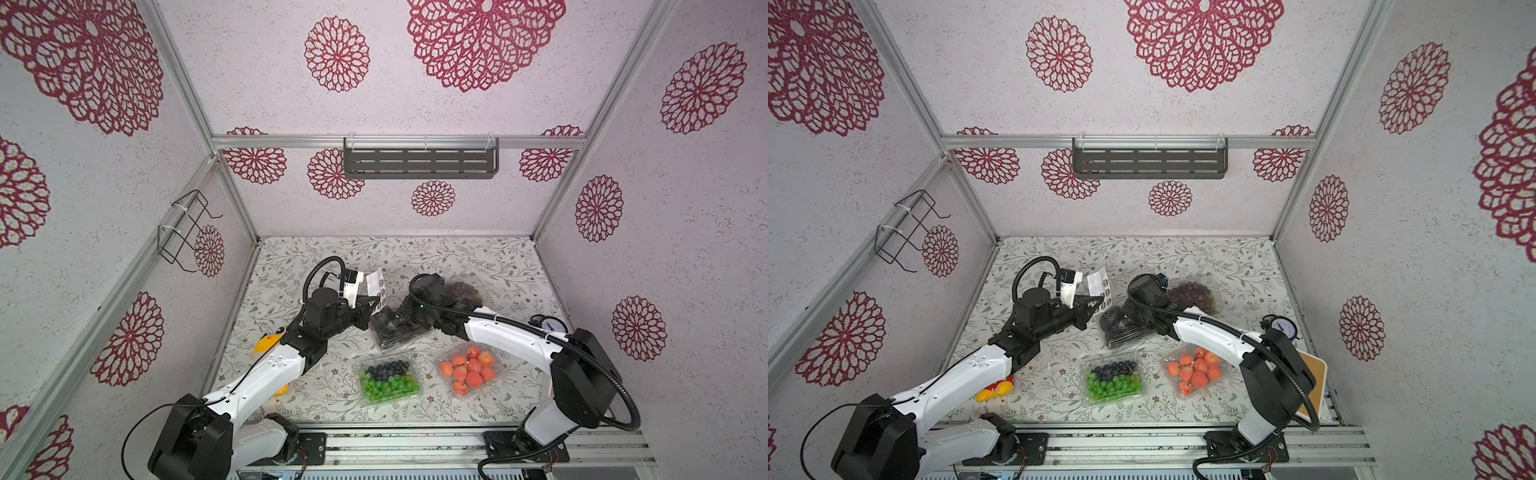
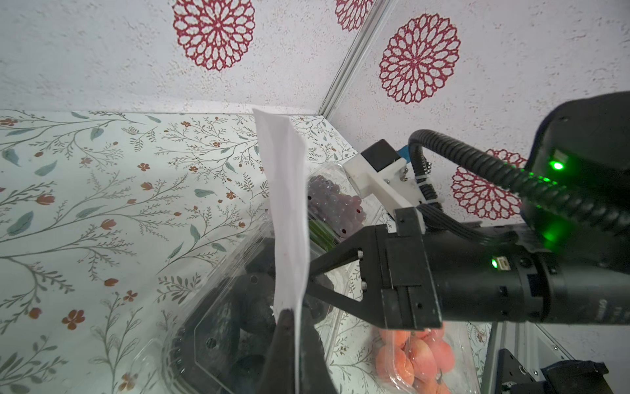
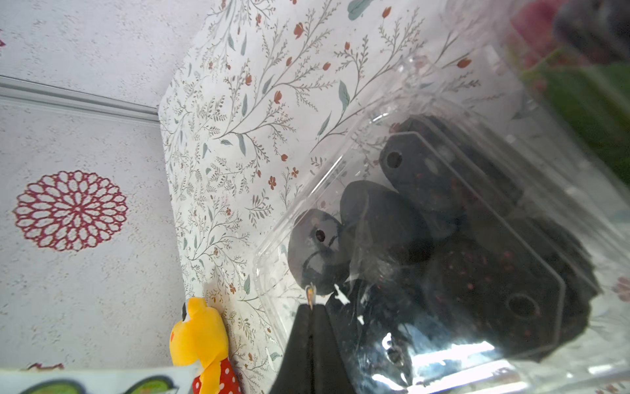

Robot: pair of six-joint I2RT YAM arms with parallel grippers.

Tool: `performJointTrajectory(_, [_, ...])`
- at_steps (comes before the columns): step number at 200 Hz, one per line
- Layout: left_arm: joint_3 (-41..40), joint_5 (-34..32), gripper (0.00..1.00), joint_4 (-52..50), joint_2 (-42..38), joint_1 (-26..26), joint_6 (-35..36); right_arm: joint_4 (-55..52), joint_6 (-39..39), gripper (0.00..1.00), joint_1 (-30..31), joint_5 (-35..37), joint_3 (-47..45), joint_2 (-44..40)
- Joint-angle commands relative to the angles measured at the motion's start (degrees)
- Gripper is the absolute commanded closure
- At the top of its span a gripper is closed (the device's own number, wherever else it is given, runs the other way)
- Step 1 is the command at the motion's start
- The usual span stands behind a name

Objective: Label fruit boxes
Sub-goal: Stick the label on the fruit box.

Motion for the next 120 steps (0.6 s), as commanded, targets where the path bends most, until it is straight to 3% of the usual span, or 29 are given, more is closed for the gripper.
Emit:
performJointTrajectory(1, [-0.45,-1.06,1.0,-0.27,-1.06,-0.07,0.88,-3.53,2.48,1.0,0.03,0.79,2.86,2.46])
performJointTrajectory(59, [-1.15,-0.59,1.0,-0.56,-1.45,-0.07,1.68,-8.59,0.95,1.0,-0.8,1.94,6.23,4.93])
performJointTrajectory(83, [-1.32,0.11,1.0,0.03,-1.32,-0.07,1.7,-10.36,0.82,1.0,-0.68,-0.77,6.84,6.21])
performJointTrajectory(120, [-1.88,-0.04,1.0,0.18,-1.72,-0.1,1.96,-13.97,0.27,1.0,-0.36,0.97,6.95,3.94])
